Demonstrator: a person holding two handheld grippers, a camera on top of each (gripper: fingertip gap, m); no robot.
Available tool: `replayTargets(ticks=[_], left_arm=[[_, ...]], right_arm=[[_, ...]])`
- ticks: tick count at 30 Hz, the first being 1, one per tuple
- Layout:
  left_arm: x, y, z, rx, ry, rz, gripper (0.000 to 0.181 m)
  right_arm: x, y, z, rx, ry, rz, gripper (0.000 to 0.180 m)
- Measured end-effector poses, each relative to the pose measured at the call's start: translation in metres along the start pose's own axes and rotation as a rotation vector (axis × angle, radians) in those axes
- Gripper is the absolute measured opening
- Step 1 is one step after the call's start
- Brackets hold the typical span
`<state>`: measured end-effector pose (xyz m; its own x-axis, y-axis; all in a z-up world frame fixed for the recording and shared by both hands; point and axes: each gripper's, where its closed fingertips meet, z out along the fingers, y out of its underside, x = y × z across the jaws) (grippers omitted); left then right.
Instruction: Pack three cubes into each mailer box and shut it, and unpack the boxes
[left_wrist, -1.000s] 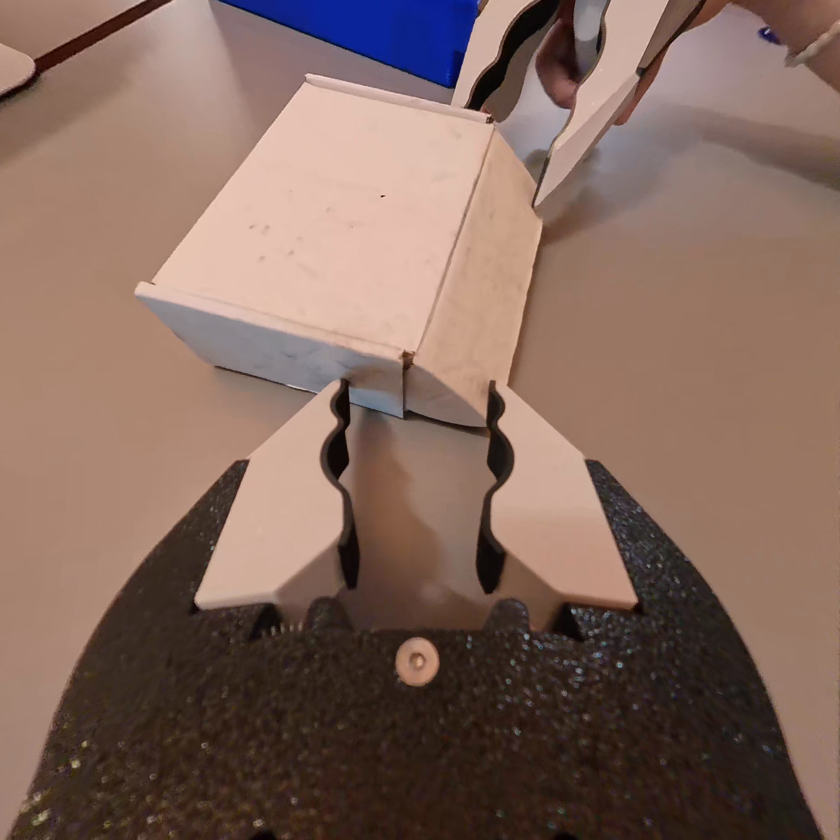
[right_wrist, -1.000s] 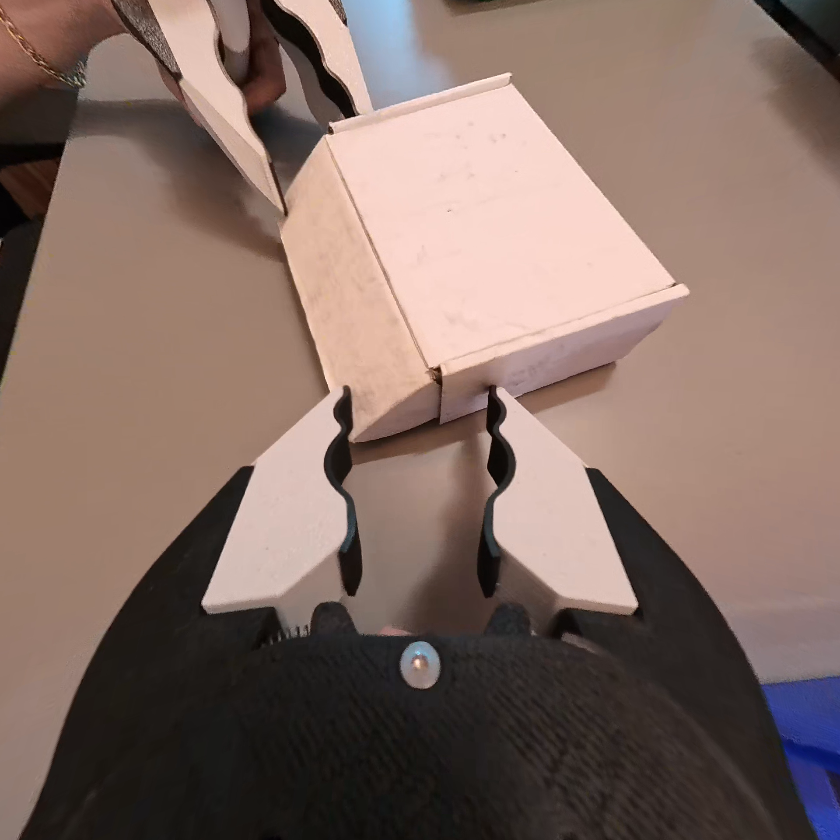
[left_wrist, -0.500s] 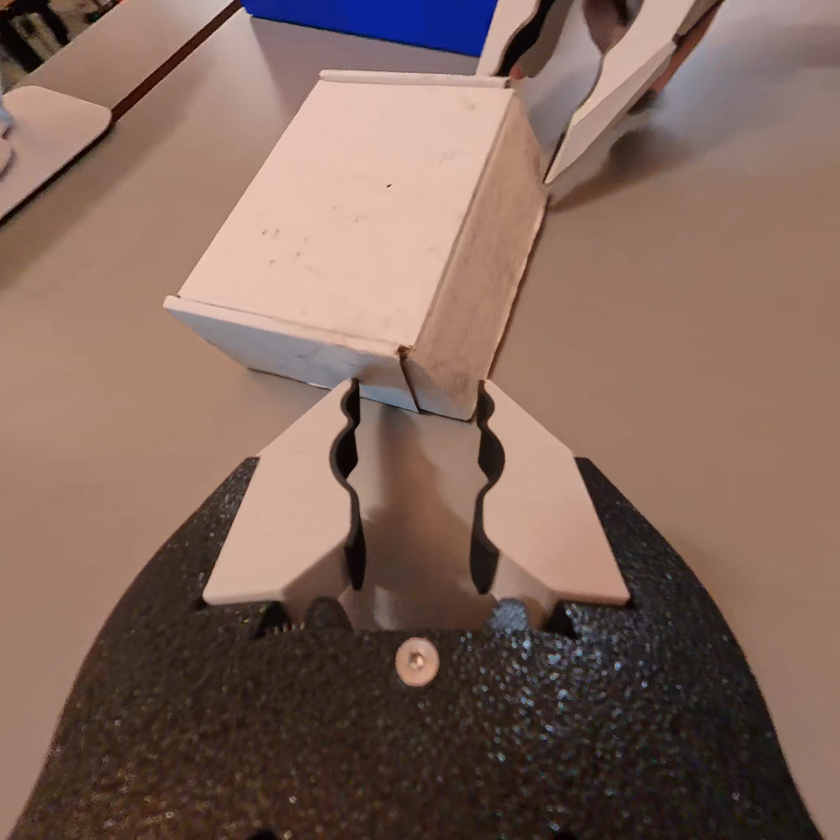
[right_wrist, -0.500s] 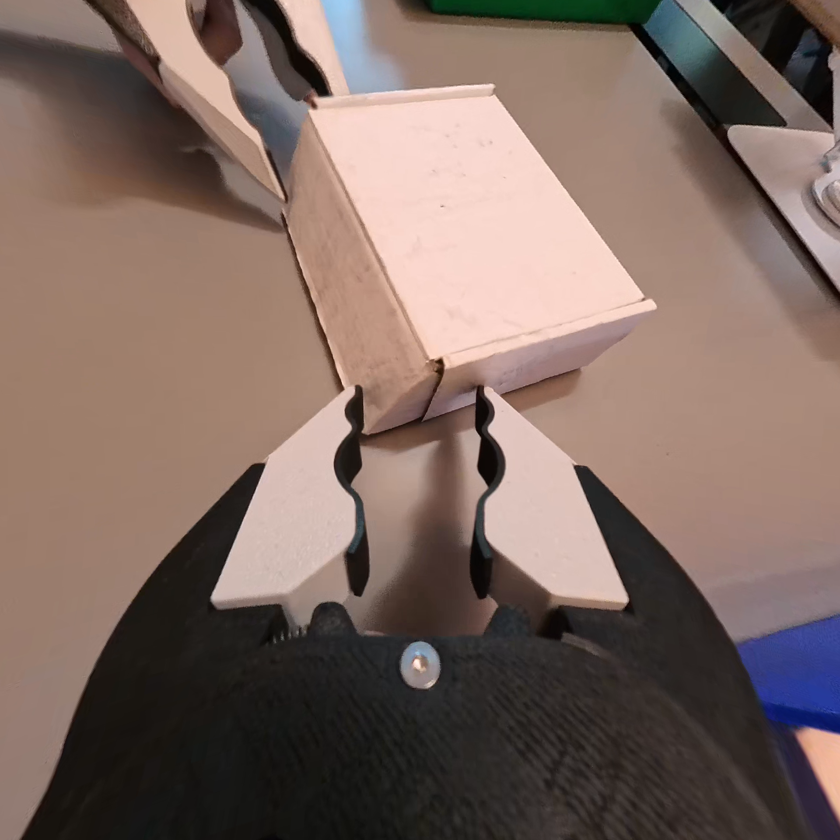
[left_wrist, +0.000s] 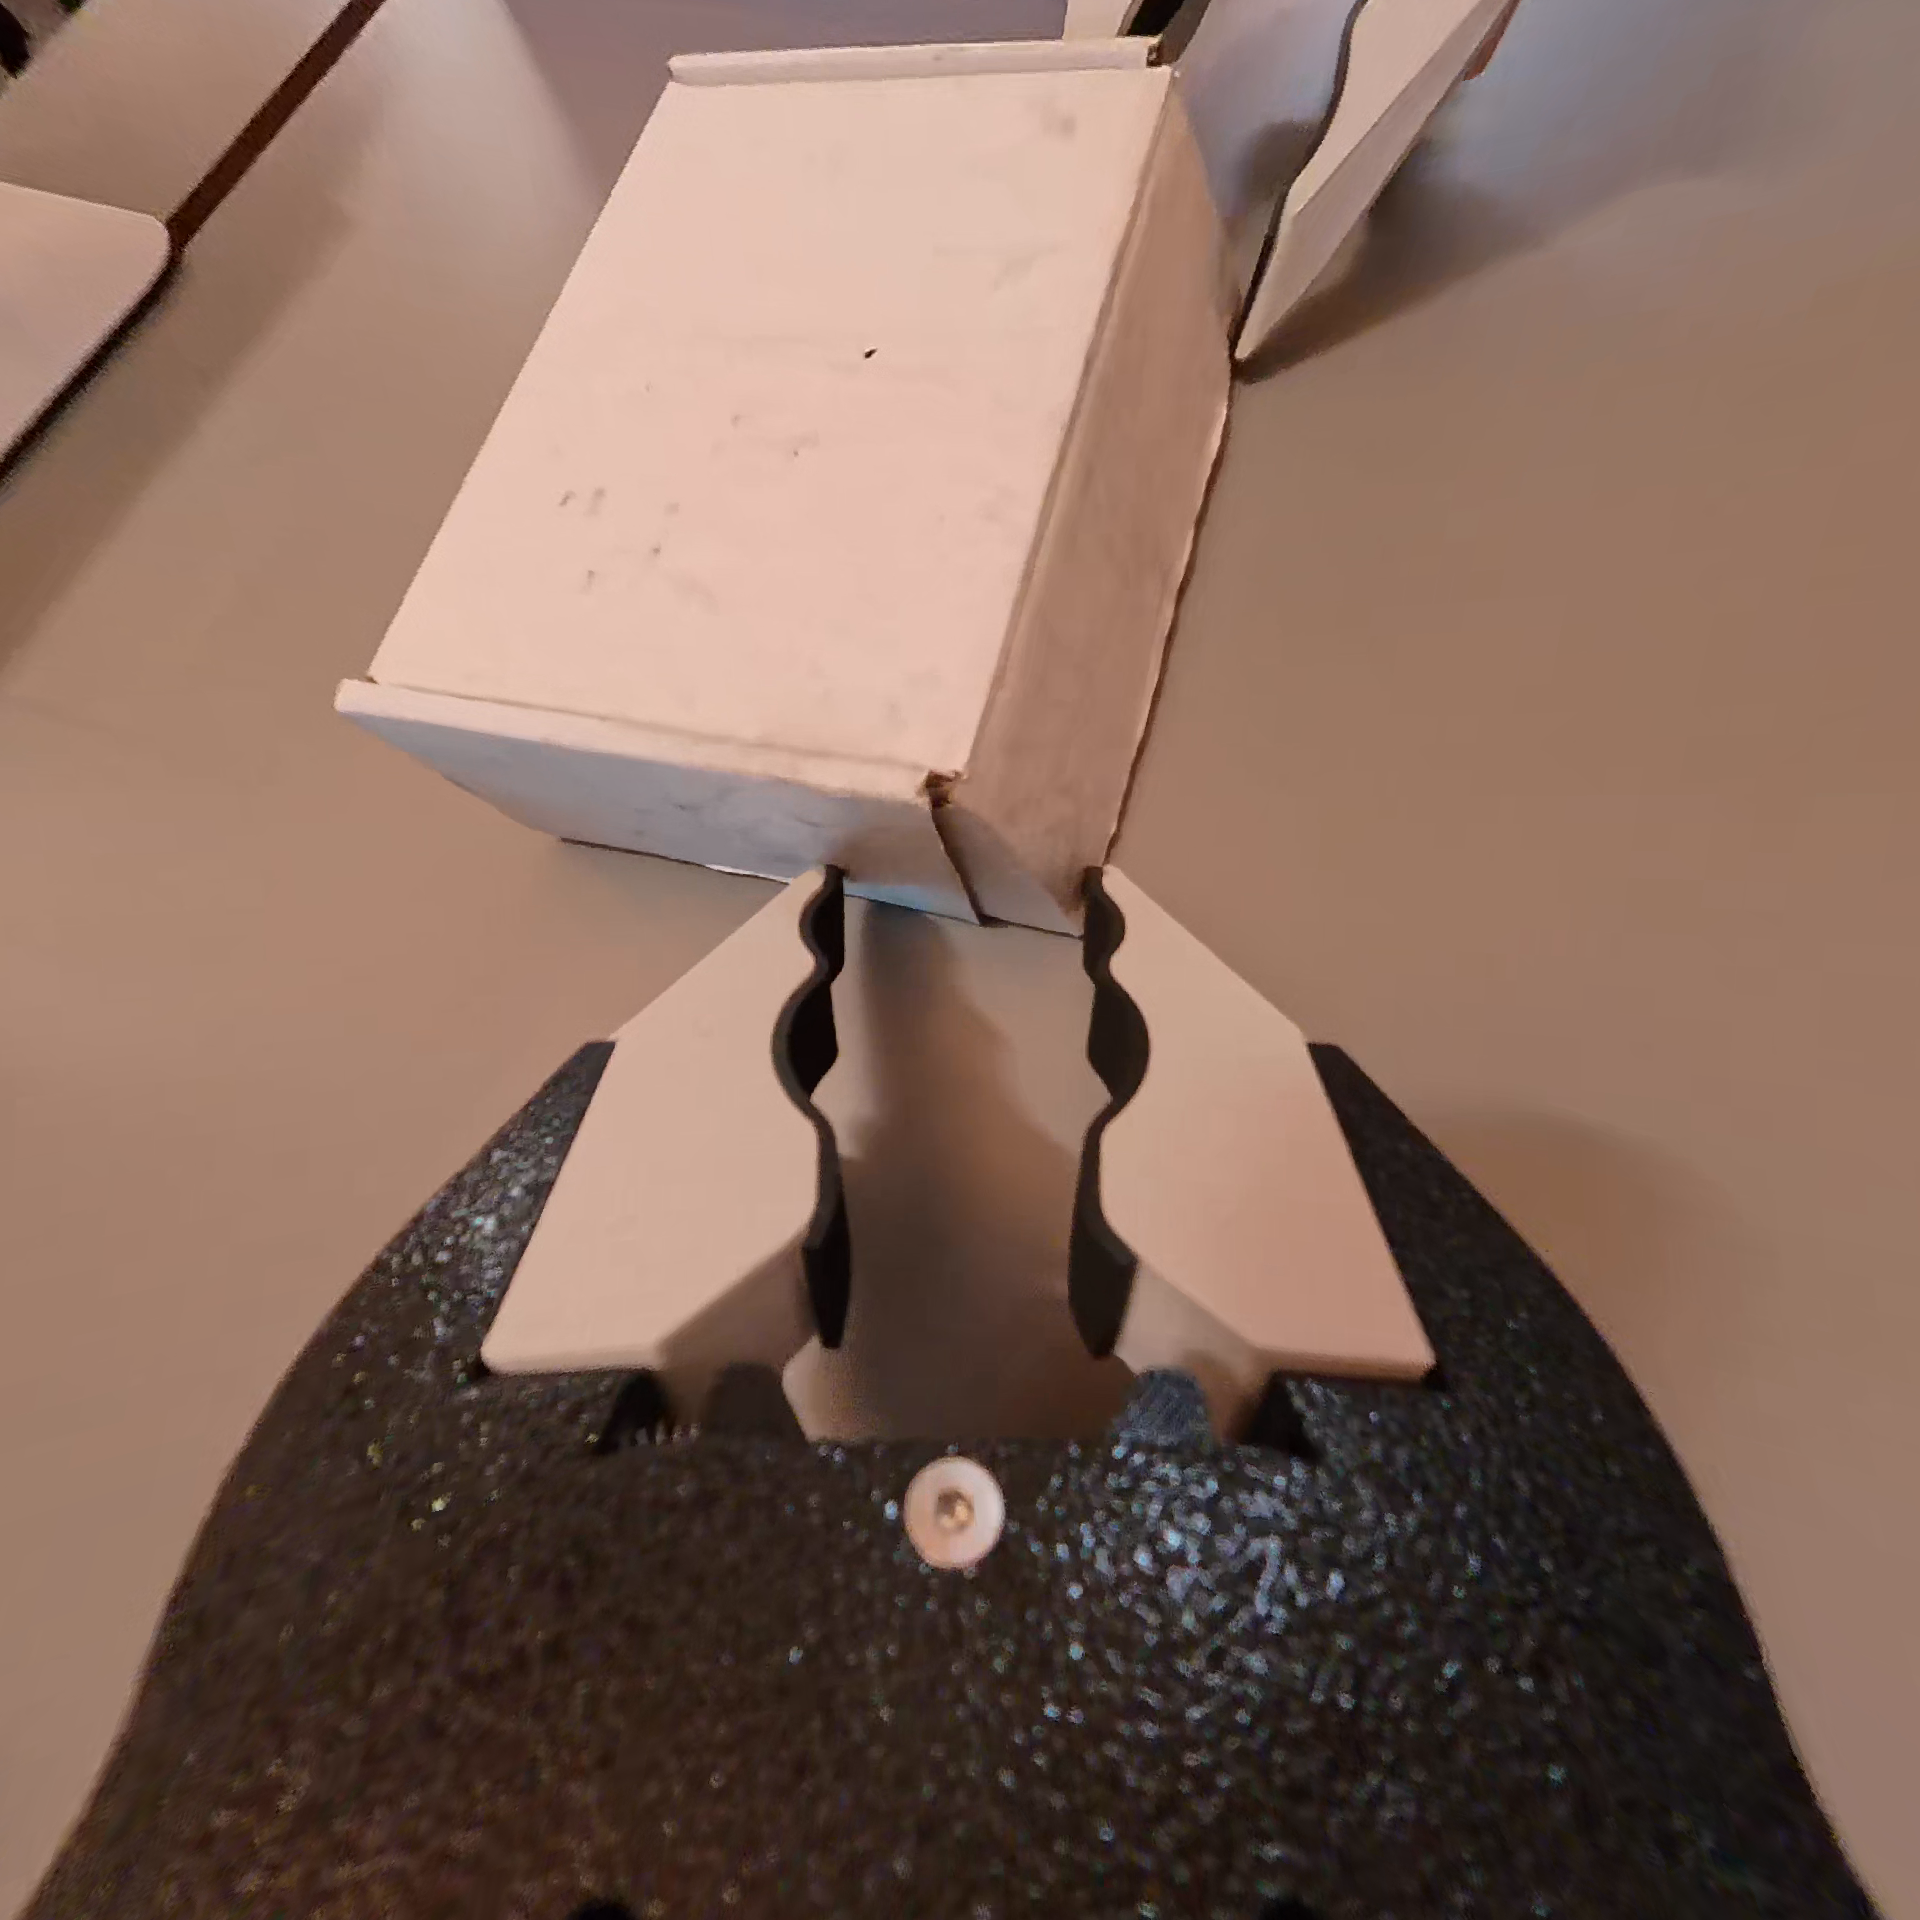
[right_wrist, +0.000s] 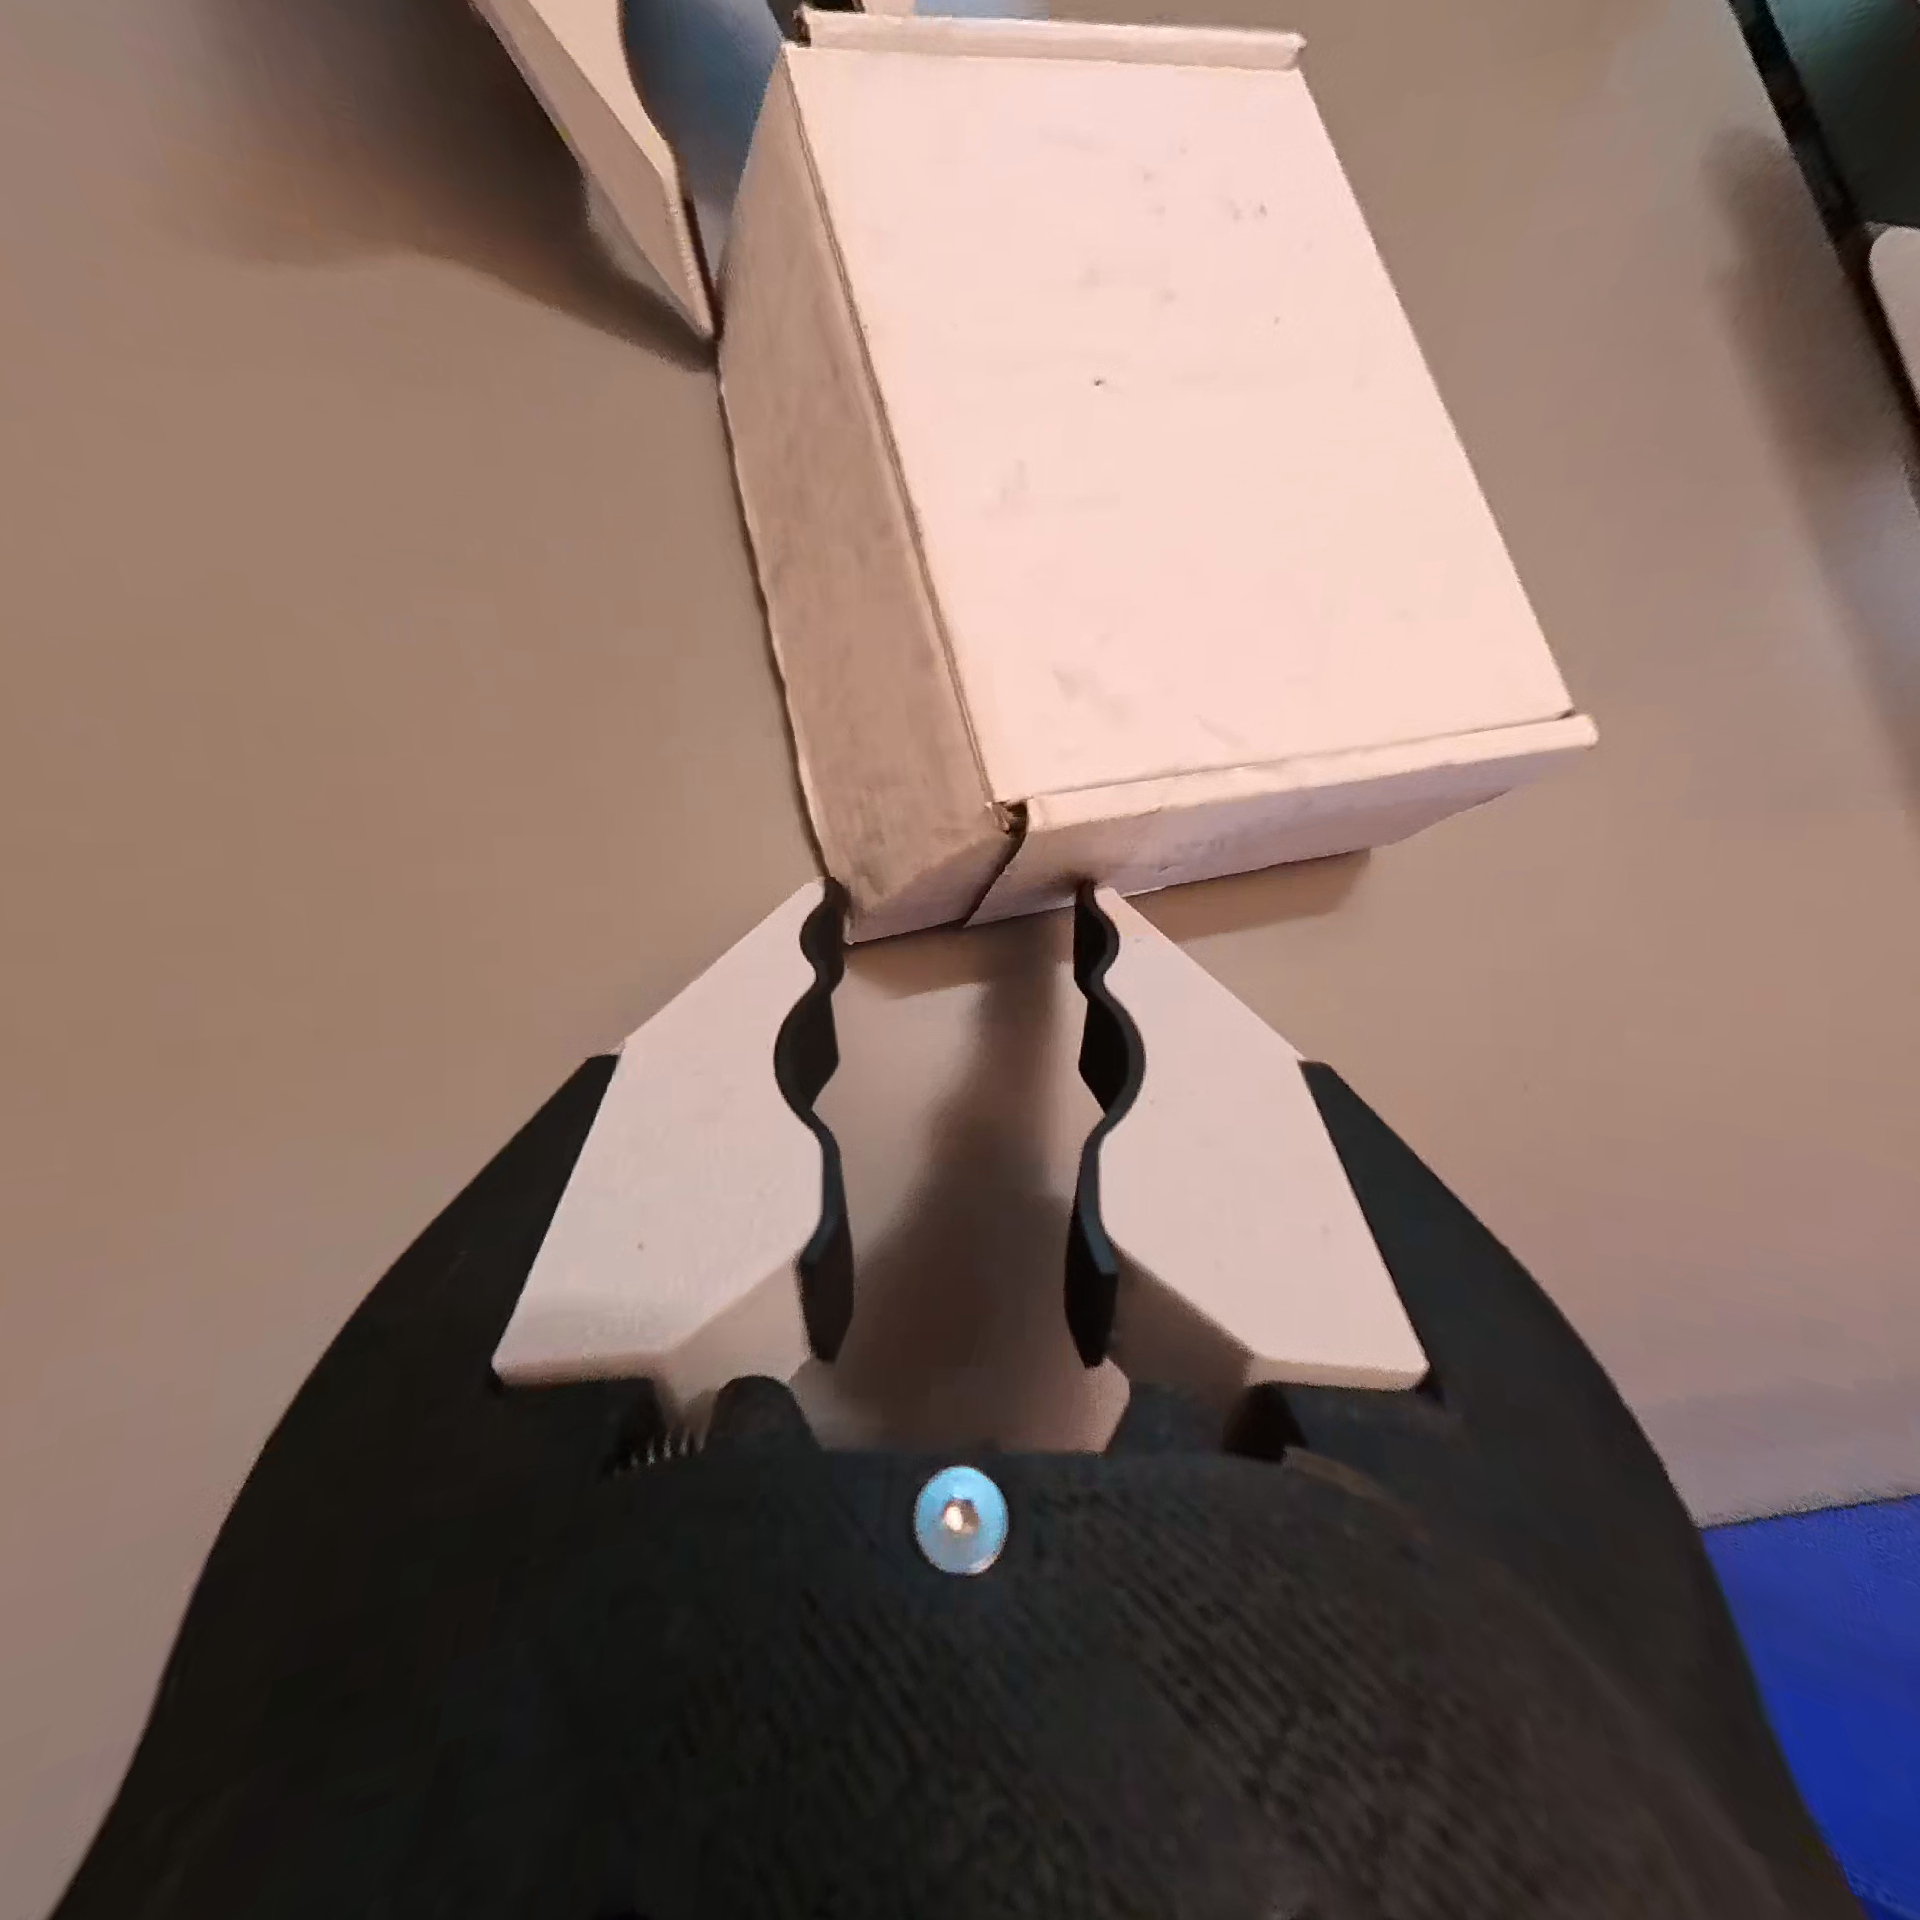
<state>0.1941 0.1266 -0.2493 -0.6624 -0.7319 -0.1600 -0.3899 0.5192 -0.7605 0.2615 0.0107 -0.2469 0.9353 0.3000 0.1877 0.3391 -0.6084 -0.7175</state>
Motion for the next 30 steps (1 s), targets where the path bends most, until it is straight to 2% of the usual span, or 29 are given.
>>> replayTargets(ticks=[5,11,19,28,30], left_arm=[[-0.011,0.000,0.004,-0.019,-0.082,0.075,0.035],[-0.018,0.000,0.006,-0.032,-0.162,0.105,0.028],[-0.018,0.000,0.006,-0.038,-0.177,0.091,0.028],[-0.018,-0.001,0.006,-0.025,-0.185,0.100,0.031],[-0.020,-0.001,0.006,-0.025,-0.185,0.093,0.030]], right_arm=[[0.008,0.001,0.004,-0.053,0.070,-0.110,0.037],[0.015,0.001,0.006,-0.061,0.142,-0.124,0.031],[0.017,0.002,0.007,-0.085,0.181,-0.108,0.028],[0.011,0.000,0.001,-0.067,0.199,-0.093,0.040],[0.016,0.000,0.002,-0.070,0.219,-0.071,0.034]])
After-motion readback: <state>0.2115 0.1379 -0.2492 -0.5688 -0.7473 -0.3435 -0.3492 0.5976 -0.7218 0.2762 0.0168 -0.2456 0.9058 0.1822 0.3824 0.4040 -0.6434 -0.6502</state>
